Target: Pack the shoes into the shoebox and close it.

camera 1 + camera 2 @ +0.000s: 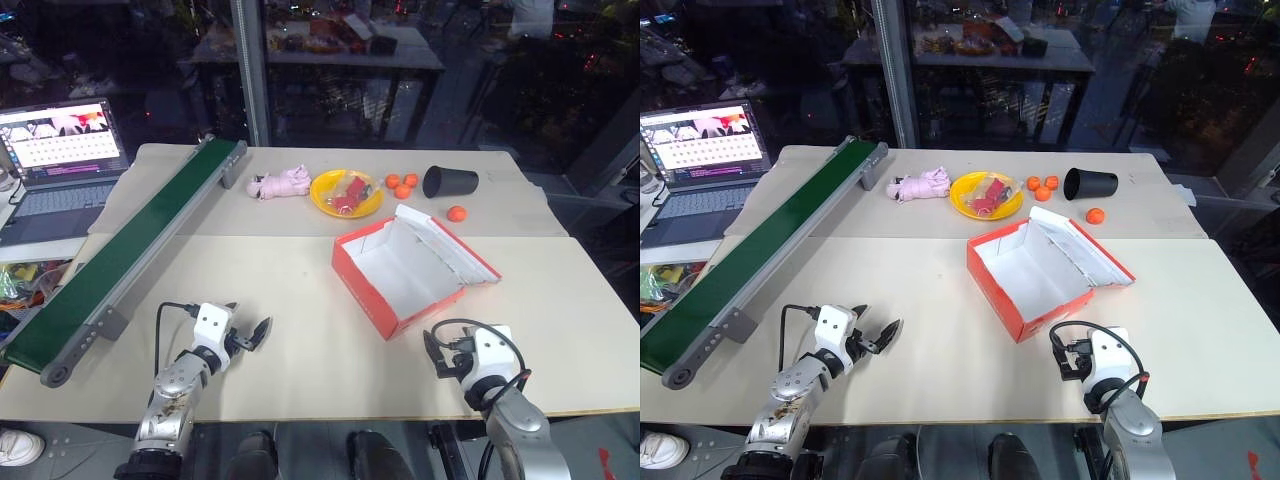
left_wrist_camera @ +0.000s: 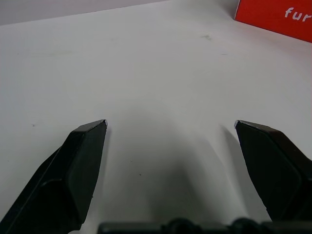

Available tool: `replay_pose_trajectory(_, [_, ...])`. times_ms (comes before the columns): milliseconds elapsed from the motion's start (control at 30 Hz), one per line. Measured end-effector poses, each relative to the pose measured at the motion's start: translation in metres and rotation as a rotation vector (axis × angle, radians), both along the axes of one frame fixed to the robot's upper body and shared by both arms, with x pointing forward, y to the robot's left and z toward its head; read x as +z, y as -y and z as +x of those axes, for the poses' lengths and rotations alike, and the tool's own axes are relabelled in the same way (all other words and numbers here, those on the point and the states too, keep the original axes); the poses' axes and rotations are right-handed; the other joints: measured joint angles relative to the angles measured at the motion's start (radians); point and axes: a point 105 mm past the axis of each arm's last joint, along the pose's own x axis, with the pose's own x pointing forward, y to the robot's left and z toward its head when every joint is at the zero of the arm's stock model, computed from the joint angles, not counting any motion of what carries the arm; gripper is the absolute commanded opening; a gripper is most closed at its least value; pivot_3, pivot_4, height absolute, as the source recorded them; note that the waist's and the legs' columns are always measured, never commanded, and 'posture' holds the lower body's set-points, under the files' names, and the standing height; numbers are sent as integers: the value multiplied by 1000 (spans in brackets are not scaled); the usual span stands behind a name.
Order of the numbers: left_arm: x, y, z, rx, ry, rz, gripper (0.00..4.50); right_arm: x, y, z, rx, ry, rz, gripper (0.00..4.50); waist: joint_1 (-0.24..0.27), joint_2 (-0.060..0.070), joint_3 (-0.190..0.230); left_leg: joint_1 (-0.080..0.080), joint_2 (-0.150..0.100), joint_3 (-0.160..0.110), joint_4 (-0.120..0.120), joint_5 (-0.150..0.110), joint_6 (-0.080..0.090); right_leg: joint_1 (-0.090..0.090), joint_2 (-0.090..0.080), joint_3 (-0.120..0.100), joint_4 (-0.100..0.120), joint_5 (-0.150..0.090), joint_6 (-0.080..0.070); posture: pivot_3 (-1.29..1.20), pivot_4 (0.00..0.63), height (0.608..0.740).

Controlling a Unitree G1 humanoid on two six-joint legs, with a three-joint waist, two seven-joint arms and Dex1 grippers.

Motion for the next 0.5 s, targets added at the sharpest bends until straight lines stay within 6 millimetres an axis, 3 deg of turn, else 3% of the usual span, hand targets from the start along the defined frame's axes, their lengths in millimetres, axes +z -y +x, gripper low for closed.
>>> replay_pose_trajectory(100, [3, 1, 3, -7, 9, 0, 4500, -1, 2, -3, -6, -5, -2, 4389, 2, 0, 0, 0, 0, 0, 0, 0, 0, 0, 0, 0, 0, 0, 0, 0, 150, 736])
replay_pose_trajectory(167, [18, 1, 18, -6, 54, -6, 4500, 3, 9, -10, -32, 0, -15, 4389, 14, 0, 1, -1, 0, -1, 0, 0, 0, 0, 0, -3, 1, 0, 0, 0, 150, 736])
replay_pose_trajectory(333, [96, -4, 62, 46, 271, -26, 4500, 72, 47, -7, -211, 200, -126, 4389, 24, 0, 0, -2, 0, -1, 4, 0, 0, 1, 0, -2, 1, 2, 2, 0, 150, 736])
replay_pose_trajectory(500, [123, 6, 76, 49, 316, -71, 4500, 125, 37, 14, -157, 328, -164, 4389, 19, 0, 0, 0, 0, -3, 2, 1, 1, 2, 2, -3, 1, 2, 3, 0, 150, 736])
